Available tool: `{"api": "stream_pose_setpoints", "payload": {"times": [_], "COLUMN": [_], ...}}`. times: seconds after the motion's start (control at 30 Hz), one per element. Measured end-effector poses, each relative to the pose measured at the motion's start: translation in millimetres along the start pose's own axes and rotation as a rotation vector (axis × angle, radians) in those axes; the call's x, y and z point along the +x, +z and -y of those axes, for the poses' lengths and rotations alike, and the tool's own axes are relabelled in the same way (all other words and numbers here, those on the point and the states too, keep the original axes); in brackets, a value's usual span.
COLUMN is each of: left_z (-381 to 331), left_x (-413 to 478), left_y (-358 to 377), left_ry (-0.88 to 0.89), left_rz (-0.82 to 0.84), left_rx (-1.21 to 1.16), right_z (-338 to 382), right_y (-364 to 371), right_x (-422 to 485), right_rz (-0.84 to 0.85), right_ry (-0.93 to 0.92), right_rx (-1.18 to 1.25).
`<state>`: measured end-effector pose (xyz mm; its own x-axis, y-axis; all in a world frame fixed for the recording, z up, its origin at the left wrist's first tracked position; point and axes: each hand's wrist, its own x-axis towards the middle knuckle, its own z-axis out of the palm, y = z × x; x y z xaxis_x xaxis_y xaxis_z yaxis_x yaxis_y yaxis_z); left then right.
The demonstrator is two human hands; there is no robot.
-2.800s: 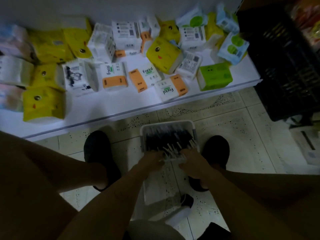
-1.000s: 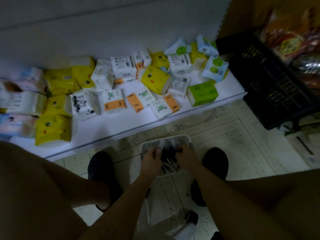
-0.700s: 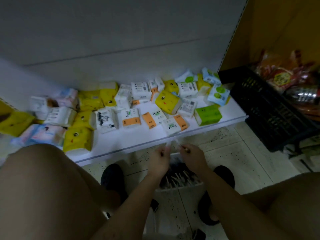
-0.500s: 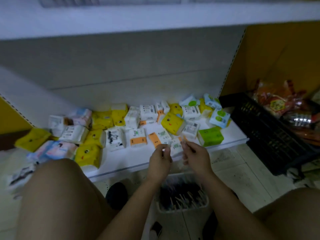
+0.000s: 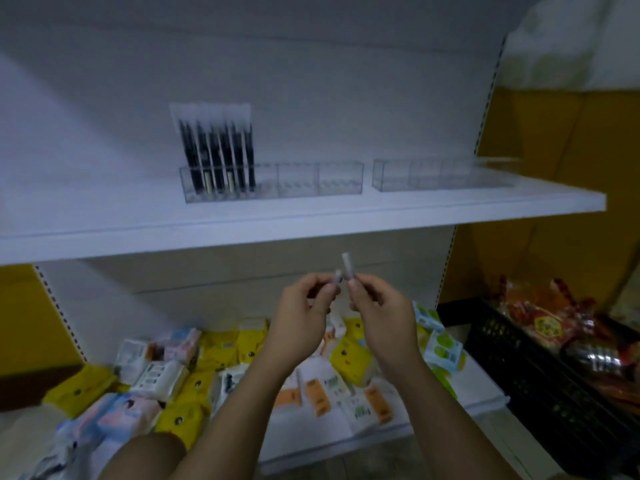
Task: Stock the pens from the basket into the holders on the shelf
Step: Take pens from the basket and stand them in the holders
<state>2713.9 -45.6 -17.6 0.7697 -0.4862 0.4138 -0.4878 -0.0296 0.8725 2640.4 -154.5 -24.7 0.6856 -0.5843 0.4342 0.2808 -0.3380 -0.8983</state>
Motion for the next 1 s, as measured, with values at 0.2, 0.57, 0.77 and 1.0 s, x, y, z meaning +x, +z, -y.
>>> {"api": "stream_pose_setpoints", "payload": {"times": [0.2, 0.57, 0.77, 1.0], "left_z": [-50, -116, -140, -156], "left_x": [33, 110, 153, 198], "left_y": [-44, -100, -126, -149], "left_ry": [0.173, 0.324, 0.319, 0.368], "left_rz": [-0.061, -0.14, -0.213, -0.23], "left_rx": [-0.024, 0.111, 0.142, 0.358], "right_z": [49, 120, 143, 155], "right_y": [4, 33, 59, 83], "right_x": [37, 127, 177, 223], "right_rz": [-0.002, 0.118, 0.101, 0.047], "right_ry": [-0.116, -0.307, -0.386, -0.476], "right_rx": [-0.024, -0.127, -0.165, -0.161]}}
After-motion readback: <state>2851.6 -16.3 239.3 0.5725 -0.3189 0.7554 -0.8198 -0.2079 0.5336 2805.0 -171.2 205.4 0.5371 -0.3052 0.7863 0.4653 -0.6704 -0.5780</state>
